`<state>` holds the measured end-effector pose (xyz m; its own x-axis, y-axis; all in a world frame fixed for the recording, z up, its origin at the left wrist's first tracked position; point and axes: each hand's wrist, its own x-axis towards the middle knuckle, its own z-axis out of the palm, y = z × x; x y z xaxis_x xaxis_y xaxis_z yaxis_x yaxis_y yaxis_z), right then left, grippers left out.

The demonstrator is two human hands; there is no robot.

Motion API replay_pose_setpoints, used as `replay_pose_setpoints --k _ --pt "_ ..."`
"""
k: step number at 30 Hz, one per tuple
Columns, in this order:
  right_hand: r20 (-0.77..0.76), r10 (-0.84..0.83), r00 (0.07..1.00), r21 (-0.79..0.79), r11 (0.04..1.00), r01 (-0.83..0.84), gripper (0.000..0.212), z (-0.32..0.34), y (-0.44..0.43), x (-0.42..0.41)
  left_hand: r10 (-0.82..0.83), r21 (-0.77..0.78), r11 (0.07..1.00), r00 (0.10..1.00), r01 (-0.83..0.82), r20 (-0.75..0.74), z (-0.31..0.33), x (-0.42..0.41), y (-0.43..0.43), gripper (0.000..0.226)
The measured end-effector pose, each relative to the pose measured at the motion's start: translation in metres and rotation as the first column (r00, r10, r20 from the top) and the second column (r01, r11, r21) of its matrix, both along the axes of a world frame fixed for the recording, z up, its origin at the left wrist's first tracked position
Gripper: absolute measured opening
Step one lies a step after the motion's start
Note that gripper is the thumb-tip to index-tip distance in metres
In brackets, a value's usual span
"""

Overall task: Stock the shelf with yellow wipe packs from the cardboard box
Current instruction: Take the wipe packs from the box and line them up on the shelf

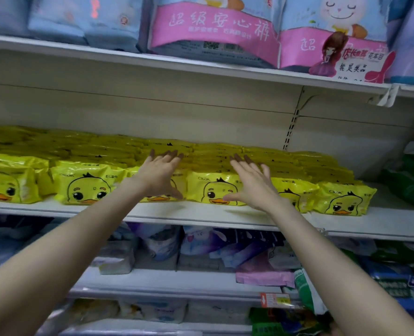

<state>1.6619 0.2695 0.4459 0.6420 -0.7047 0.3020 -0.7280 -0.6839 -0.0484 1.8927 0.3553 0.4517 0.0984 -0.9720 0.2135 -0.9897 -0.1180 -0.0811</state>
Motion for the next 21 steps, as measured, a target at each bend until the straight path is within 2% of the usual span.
replay_pose_setpoints --k 7,15,21 --pt "-0.030 0.072 0.997 0.013 0.997 -0.072 0.105 -0.007 0.038 0.073 0.003 0.053 0.999 0.996 -0.008 0.094 -0.009 0.057 0.038 0.110" --pt "-0.076 0.081 0.994 0.008 0.997 -0.081 0.096 -0.003 0.042 0.115 0.016 0.068 0.997 0.961 -0.036 0.276 -0.013 0.073 0.039 0.100" --pt "-0.055 0.086 0.995 0.000 0.996 -0.086 0.081 -0.012 0.032 0.121 0.053 0.033 0.997 0.959 -0.065 0.280 -0.018 0.075 0.032 0.091"
